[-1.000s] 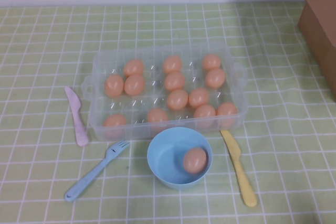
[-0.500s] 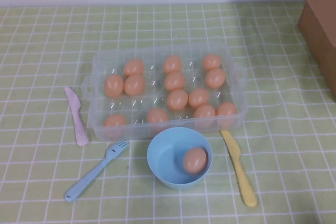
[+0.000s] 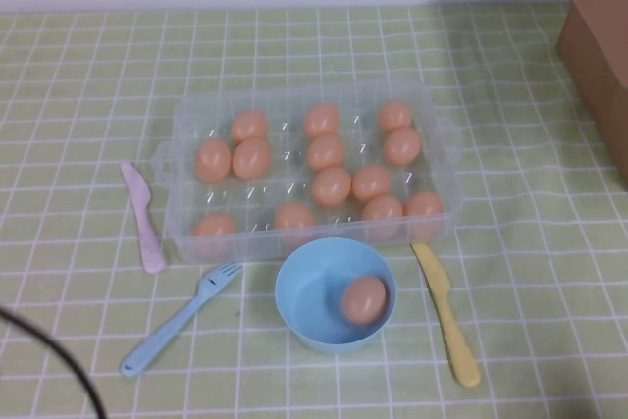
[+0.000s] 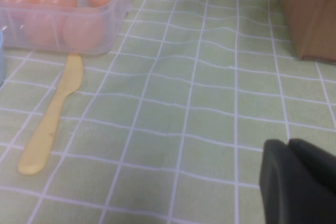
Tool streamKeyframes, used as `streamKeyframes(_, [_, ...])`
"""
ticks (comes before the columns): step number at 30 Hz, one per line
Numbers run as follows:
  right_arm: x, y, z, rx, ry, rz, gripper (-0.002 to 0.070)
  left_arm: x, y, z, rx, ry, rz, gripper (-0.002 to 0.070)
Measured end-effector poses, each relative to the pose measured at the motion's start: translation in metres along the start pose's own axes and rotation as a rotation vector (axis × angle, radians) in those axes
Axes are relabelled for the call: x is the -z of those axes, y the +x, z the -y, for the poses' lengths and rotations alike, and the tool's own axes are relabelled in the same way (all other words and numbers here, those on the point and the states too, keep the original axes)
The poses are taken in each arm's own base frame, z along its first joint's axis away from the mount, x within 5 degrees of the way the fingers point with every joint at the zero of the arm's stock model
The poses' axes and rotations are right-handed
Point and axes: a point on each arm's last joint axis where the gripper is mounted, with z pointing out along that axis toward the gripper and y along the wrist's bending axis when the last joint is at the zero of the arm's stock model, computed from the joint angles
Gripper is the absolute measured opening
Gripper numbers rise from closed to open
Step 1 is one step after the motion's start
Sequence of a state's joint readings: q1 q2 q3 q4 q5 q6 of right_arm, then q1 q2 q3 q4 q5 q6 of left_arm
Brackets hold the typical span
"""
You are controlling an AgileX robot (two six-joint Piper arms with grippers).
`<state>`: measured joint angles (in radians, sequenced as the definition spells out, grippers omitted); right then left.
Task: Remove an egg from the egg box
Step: Pick up the egg from the plastic box
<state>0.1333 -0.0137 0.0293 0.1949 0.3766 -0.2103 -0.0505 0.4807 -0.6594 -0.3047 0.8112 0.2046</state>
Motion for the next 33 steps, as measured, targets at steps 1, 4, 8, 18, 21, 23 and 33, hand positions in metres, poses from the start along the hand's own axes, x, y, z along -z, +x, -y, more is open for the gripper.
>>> streamKeyframes(1, [0.000, 0.000, 0.000, 0.000, 0.000, 0.000, -0.0020, -0.004, -0.008, 0.000, -0.026, 0.006, -0.049, -0.0005])
streamKeyframes(4, [0.000, 0.000, 0.000, 0.000, 0.000, 0.000, -0.0020, -0.023, -0.027, -0.003, -0.101, 0.029, -0.166, -0.0005])
streamKeyframes(8, [0.000, 0.000, 0.000, 0.000, 0.000, 0.000, -0.0020, -0.060, -0.046, 0.001, -0.194, 0.104, -0.292, -0.0005])
streamKeyframes(18, [0.000, 0.000, 0.000, 0.000, 0.000, 0.000, -0.0020, -0.167, -0.087, 0.061, -0.447, 0.281, -0.479, -0.0005])
streamKeyframes(21, [0.000, 0.000, 0.000, 0.000, 0.000, 0.000, -0.0020, -0.194, -0.105, 0.071, -0.464, 0.258, -0.495, -0.0005])
streamKeyframes(23, [0.000, 0.000, 0.000, 0.000, 0.000, 0.000, -0.0020, -0.214, -0.116, 0.074, -0.452, 0.229, -0.524, -0.0004])
streamKeyframes(33, [0.000, 0.000, 0.000, 0.000, 0.000, 0.000, -0.0020, -0.308, -0.115, 0.074, -0.394, 0.063, -0.761, 0.0093])
